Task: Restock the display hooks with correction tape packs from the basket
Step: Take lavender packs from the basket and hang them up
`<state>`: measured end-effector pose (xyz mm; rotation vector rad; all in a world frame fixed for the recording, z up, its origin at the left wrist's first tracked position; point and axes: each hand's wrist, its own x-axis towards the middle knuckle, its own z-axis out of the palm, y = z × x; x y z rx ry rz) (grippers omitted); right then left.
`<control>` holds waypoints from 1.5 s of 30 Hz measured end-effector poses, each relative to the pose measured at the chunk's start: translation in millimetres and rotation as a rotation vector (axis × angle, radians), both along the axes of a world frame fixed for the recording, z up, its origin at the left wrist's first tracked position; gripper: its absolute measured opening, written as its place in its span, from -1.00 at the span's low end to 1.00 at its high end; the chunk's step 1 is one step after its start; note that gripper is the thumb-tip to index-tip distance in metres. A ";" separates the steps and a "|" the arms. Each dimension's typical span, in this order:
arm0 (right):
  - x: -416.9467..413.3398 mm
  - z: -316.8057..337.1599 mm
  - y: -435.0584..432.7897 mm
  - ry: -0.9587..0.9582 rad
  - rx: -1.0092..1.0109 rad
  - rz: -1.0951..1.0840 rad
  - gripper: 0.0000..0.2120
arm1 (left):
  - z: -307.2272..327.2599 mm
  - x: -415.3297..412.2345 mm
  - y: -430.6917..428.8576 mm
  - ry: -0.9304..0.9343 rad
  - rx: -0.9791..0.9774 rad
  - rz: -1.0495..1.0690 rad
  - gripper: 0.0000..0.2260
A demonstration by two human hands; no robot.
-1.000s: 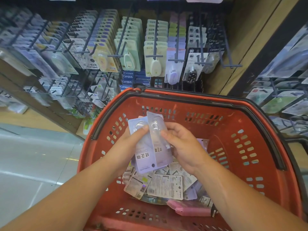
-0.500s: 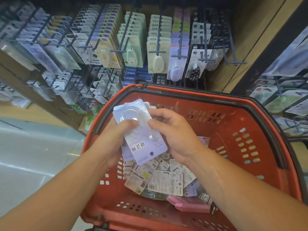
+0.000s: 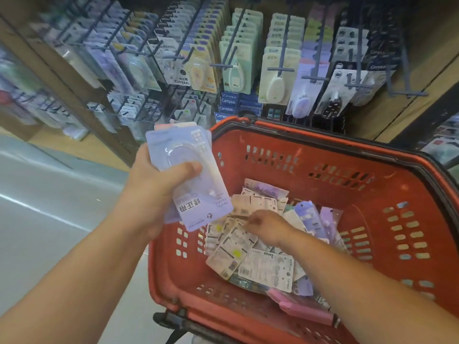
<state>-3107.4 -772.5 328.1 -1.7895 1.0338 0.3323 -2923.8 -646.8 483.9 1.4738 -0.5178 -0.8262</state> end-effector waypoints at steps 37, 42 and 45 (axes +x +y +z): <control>-71.0 158.4 -14.2 -0.790 0.275 -0.529 -0.53 | 5.4 -92.1 -39.2 0.151 0.095 -0.282 -0.36; -66.6 175.4 -9.5 -0.856 0.231 -0.570 -0.55 | 27.1 -95.8 -36.3 0.142 -0.067 -0.281 -0.54; -62.4 179.4 -12.8 -0.896 0.255 -0.554 -0.67 | 36.9 -97.6 -33.2 0.146 -0.071 -0.181 -0.62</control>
